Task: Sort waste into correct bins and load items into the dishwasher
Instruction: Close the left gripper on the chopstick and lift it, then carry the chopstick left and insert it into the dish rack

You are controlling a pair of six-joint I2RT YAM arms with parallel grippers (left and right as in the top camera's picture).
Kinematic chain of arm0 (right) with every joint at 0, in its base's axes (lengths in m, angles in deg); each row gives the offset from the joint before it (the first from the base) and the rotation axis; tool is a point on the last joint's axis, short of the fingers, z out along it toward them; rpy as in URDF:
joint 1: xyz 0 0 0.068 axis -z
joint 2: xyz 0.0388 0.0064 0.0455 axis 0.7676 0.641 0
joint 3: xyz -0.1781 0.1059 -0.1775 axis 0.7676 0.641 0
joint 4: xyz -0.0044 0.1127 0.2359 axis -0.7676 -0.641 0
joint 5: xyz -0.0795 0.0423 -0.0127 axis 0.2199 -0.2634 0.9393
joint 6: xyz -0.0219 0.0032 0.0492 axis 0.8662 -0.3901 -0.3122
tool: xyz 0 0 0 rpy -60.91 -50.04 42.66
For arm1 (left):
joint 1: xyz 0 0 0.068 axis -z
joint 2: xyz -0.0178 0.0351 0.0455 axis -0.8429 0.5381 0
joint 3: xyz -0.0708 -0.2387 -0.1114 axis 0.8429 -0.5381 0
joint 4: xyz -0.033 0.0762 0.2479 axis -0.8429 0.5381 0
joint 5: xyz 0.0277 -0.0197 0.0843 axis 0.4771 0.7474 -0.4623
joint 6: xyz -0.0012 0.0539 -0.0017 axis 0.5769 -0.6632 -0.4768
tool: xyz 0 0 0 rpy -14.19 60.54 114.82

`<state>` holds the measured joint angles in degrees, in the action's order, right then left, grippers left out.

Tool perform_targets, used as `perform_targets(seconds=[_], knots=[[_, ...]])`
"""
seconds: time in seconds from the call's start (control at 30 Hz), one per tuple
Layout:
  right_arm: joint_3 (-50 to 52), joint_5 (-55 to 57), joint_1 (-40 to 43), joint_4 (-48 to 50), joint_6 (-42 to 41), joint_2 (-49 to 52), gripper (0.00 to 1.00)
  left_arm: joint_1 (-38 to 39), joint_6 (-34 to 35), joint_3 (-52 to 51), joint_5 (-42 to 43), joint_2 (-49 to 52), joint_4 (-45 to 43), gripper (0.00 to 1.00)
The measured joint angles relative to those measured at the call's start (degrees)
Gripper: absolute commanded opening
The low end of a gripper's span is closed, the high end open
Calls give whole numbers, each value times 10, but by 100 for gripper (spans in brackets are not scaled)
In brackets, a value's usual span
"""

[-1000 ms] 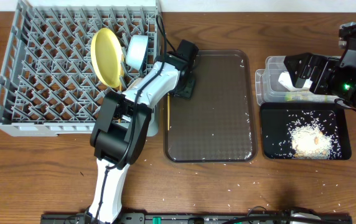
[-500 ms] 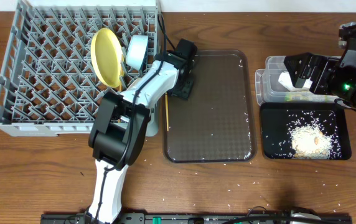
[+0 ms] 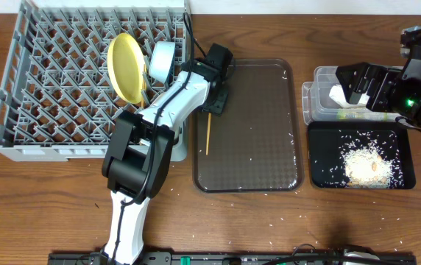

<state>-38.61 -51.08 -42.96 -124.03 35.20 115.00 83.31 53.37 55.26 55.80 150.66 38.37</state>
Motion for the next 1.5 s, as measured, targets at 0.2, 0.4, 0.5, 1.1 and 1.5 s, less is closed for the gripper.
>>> perform_targets(seconds=[0.2, 0.4, 0.5, 1.1, 1.5], knots=[[0, 0, 0, 0, 0, 0, 99, 0, 20, -15, 0, 0, -9, 59], [0, 0, 0, 0, 0, 0, 99, 1, 47, -16, 0, 0, -10, 53], [0, 0, 0, 0, 0, 0, 99, 1, 64, -22, 0, 0, -11, 52], [0, 0, 0, 0, 0, 0, 99, 10, 108, -53, 0, -14, -3, 7], [0, 0, 0, 0, 0, 0, 99, 15, 101, 17, 0, -249, 63, 7]])
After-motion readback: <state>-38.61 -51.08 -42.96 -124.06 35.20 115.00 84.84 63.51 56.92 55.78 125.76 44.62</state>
